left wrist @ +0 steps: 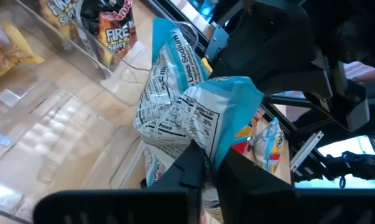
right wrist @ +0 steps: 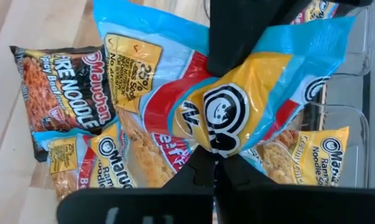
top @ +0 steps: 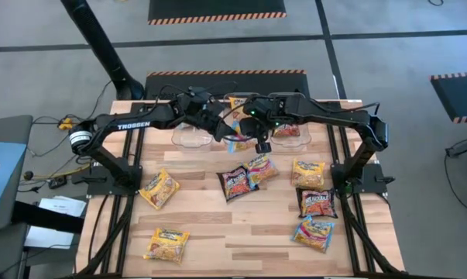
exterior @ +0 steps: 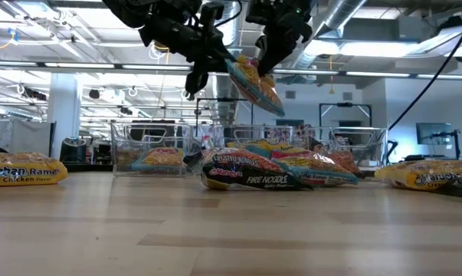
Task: Sort Maruchan noodles
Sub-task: Put the blue noodle pack into the left transparent bin
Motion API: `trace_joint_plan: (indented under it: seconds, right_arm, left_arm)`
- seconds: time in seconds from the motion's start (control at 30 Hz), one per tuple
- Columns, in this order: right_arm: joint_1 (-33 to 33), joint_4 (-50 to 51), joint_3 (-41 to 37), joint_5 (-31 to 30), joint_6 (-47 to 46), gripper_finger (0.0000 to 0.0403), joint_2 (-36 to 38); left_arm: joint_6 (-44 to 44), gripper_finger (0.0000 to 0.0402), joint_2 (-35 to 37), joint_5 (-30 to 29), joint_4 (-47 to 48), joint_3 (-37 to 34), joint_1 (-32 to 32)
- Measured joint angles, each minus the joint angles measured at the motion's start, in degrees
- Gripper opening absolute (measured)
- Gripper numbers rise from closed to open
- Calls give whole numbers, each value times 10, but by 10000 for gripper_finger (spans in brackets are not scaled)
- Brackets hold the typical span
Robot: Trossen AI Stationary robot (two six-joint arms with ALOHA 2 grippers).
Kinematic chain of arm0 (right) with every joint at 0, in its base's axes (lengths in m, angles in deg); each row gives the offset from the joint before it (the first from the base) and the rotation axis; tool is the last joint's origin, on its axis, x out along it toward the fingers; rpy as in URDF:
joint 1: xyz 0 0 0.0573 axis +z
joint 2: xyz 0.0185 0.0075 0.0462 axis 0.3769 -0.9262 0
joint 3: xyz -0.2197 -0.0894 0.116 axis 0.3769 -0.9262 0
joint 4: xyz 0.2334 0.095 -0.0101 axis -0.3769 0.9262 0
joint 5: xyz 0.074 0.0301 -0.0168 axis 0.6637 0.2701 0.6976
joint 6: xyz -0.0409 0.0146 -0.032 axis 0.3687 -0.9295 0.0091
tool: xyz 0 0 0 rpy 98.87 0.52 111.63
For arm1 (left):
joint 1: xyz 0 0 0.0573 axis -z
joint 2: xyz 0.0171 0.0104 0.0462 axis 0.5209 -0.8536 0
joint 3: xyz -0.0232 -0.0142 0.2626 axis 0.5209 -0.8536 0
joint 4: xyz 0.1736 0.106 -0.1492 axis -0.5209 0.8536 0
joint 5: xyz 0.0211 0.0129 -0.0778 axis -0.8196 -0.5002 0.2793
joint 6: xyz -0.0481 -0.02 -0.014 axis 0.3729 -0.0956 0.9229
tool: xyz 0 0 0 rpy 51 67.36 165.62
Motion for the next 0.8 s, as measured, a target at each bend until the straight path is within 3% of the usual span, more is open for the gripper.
trace_joint_plan:
  seconds: [0.27,0.8]
  right_arm:
    - [0,2,0,-8,-25,26,0]
    - [-15,19,7,-24,-74,152,18]
  left_arm:
    - [-13,2,0,3,0,0,0]
    - [-63,0,16,-1,37,0,-28]
